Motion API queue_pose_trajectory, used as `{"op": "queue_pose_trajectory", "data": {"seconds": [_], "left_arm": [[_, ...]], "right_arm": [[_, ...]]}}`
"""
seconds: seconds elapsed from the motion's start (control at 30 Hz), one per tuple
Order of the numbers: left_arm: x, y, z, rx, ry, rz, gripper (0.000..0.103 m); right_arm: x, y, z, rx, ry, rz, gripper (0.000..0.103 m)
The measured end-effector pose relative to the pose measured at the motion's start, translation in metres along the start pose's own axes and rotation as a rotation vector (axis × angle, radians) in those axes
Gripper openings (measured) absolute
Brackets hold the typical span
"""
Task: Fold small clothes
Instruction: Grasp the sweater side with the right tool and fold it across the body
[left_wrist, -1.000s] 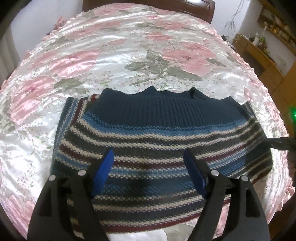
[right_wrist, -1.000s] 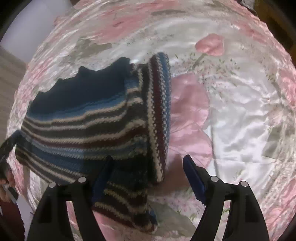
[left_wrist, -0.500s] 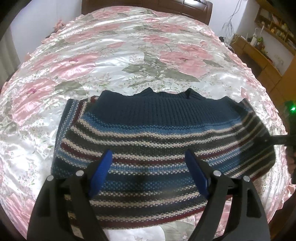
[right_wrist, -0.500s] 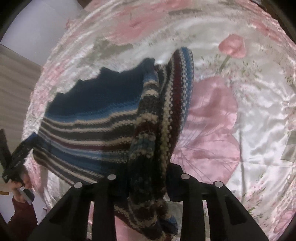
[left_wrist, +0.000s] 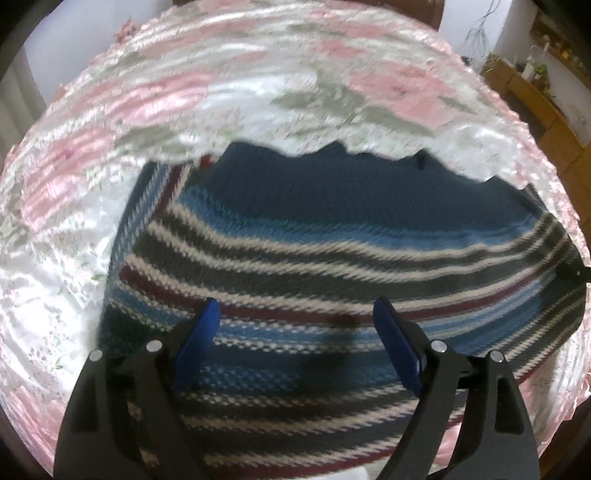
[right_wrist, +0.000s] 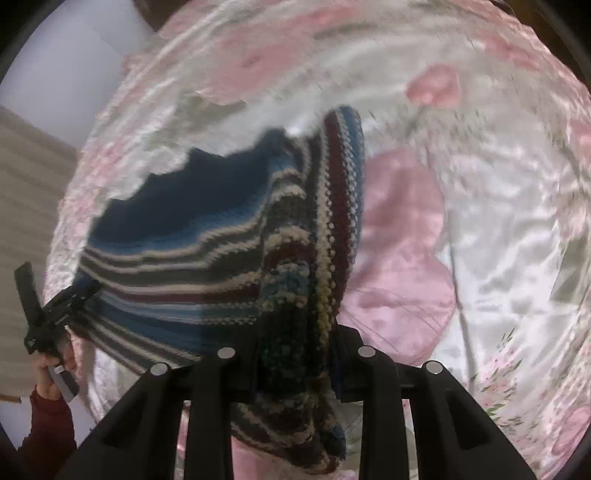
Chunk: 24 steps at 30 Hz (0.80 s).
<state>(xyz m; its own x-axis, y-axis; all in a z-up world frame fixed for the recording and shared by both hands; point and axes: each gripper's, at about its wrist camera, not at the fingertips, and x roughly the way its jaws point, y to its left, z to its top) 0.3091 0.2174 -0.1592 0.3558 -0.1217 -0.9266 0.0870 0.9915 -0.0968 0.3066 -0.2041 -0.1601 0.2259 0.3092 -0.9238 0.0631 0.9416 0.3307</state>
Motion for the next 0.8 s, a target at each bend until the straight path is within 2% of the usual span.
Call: {"op": "queue_pose_trajectory", "data": {"seconds": [0.37,0.63,0.8], "left_arm": [[0.017,0.008,-0.002,-0.004,0.025,-0.014,0.085],[0.020,0.009,-0.006,-0.006,0.011,-0.034,0.086],[0.020,0.010,-0.007,-0.007,0.003,-0.046,0.087]], "right_arm": [[0.035,-0.011,-0.007,0.025,0.034,-0.043,0.032],[0.043,-0.025,-0.011,0.077,0.014,0.006,0.034],[0.038,-0.015,-0.006,0.091,0.035,-0.047,0.033]]}}
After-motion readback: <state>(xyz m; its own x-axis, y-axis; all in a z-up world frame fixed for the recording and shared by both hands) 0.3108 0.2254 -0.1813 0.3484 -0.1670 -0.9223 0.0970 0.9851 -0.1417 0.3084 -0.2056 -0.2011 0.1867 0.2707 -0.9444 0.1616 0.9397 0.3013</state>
